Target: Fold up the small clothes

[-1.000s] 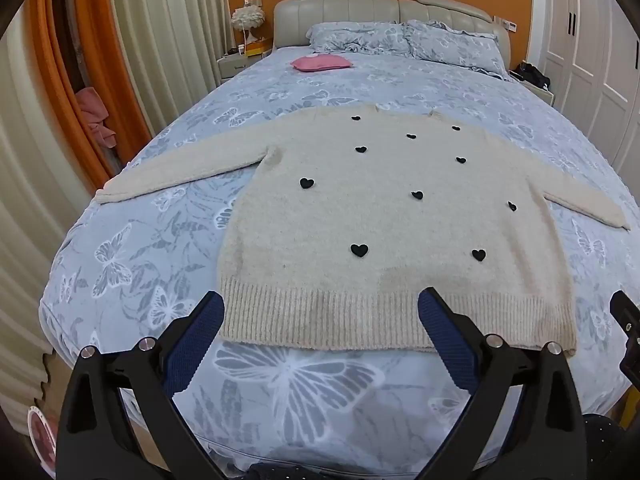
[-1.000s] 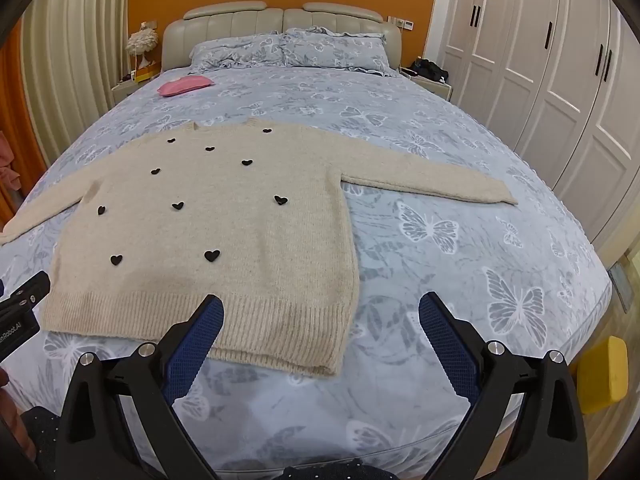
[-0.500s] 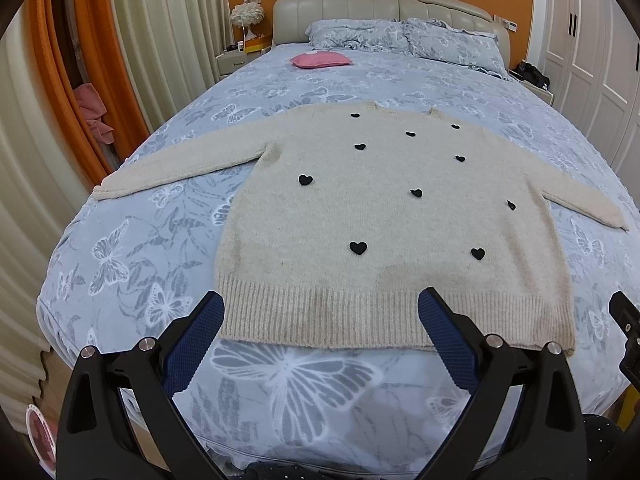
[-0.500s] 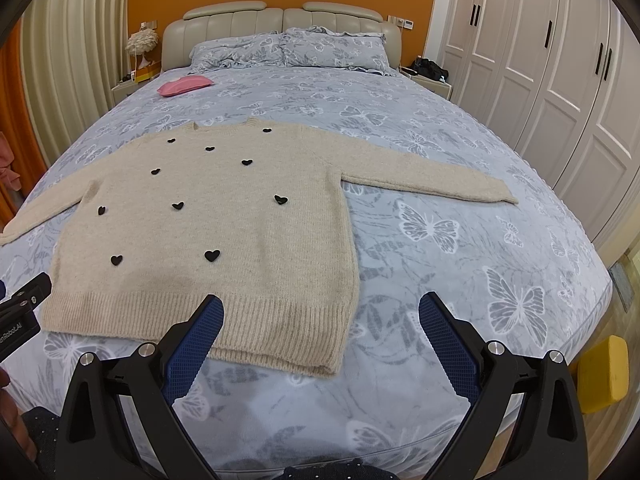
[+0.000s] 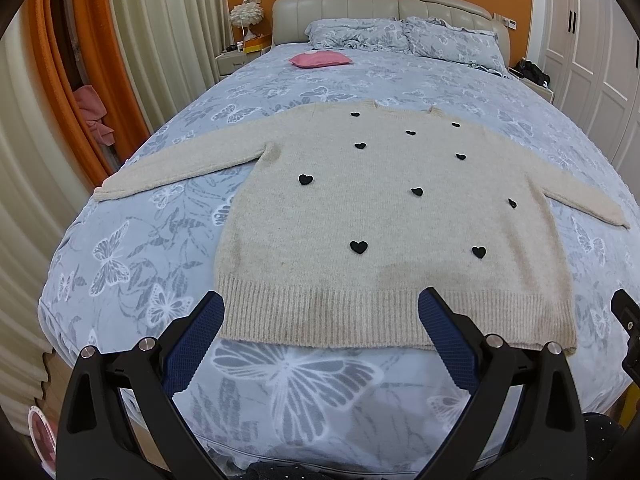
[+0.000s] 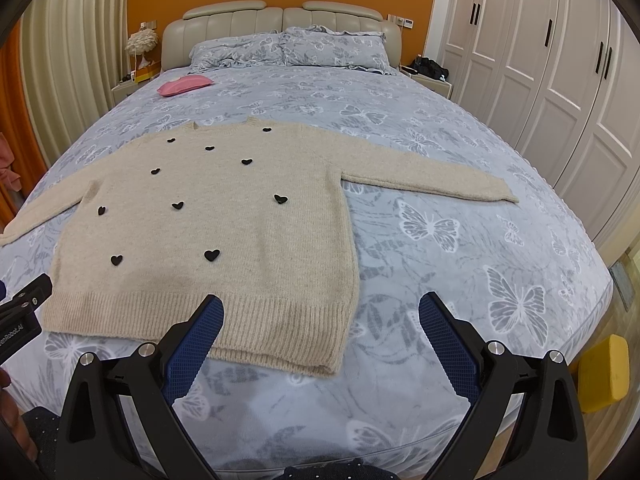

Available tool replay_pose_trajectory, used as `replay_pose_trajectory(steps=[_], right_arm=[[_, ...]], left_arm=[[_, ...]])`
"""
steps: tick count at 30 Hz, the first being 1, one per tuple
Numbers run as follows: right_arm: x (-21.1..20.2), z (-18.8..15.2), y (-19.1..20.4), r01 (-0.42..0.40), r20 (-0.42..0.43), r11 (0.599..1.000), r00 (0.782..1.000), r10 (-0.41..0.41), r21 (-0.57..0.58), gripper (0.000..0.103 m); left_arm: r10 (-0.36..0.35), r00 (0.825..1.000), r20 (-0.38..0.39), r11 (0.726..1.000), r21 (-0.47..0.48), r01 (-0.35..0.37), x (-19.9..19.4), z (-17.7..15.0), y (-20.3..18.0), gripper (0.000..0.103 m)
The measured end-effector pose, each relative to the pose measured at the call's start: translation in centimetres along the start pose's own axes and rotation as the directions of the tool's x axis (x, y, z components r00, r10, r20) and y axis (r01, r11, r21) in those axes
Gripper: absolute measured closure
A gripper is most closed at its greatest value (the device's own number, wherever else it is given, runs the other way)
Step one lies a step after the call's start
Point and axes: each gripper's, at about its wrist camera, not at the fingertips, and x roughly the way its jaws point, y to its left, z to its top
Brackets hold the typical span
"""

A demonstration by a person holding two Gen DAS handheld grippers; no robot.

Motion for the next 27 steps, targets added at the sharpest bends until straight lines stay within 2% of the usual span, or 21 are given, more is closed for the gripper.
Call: replay_pose_trajectory(steps=[27], right_arm=[[0.08, 0.06, 0.03, -0.001, -0.002, 1.0, 1.0, 0.001, 0.001, 0.006]], left_arm=[[0.0, 1.0, -0.005, 1.0, -0.001, 0.0, 0.29, -0.11, 0.14, 0.008]])
